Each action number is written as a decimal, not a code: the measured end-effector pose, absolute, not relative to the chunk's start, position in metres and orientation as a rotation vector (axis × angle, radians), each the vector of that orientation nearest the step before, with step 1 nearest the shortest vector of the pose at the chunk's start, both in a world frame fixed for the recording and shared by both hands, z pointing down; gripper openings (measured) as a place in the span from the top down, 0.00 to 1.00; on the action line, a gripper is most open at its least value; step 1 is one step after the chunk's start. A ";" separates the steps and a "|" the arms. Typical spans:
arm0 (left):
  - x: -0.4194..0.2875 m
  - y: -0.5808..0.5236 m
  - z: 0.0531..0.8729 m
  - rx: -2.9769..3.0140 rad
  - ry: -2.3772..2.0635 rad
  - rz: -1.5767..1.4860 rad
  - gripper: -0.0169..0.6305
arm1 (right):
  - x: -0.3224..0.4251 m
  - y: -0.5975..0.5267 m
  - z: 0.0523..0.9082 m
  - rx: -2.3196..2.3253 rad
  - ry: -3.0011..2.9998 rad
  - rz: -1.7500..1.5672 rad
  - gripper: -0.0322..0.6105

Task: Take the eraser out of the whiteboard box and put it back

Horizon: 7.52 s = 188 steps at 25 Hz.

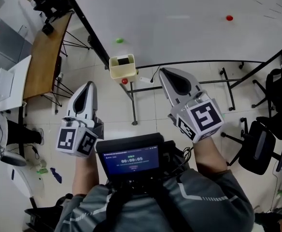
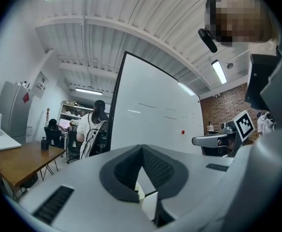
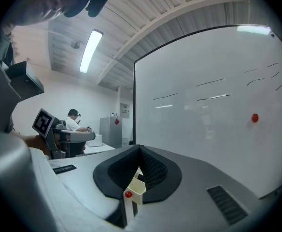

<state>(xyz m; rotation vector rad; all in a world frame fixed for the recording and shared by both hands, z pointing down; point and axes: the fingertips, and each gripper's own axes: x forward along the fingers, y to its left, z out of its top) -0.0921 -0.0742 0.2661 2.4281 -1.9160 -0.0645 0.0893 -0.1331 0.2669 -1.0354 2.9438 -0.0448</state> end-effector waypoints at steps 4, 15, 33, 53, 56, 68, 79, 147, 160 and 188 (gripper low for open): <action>-0.123 -0.094 0.270 2.439 -1.880 -0.072 0.92 | 0.058 -0.148 0.268 -1.045 2.938 -0.052 0.91; -0.259 -0.153 0.265 2.595 -1.739 -0.118 0.92 | -0.071 -0.192 0.268 -1.274 2.831 -0.062 0.91; -0.326 -0.212 0.277 2.601 -1.597 -0.132 0.92 | -0.147 -0.248 0.266 -1.419 2.779 -0.067 0.91; -0.315 -0.255 0.357 2.424 -1.655 -0.026 0.92 | -0.127 -0.298 0.397 -1.579 2.904 -0.383 0.65; -0.310 -0.258 0.378 2.385 -1.651 0.002 0.92 | -0.132 -0.304 0.425 -1.605 2.946 -0.449 0.58; -0.312 -0.264 0.434 2.298 -1.628 0.061 0.92 | -0.148 -0.309 0.478 -1.652 3.029 -0.558 0.52; -0.305 -0.267 0.464 2.259 -1.596 0.088 0.92 | -0.150 -0.314 0.500 -1.741 3.059 -0.560 0.51; -0.257 -0.227 0.247 2.700 -1.596 -0.175 0.93 | -0.103 -0.246 0.234 -1.363 2.779 -0.044 0.53; -0.248 -0.219 0.260 2.599 -1.711 -0.121 0.92 | -0.092 -0.251 0.240 -1.243 2.820 -0.086 0.53; -0.297 -0.152 0.286 2.659 -1.511 -0.121 0.92 | -0.121 -0.185 0.258 -1.515 2.742 -0.094 0.53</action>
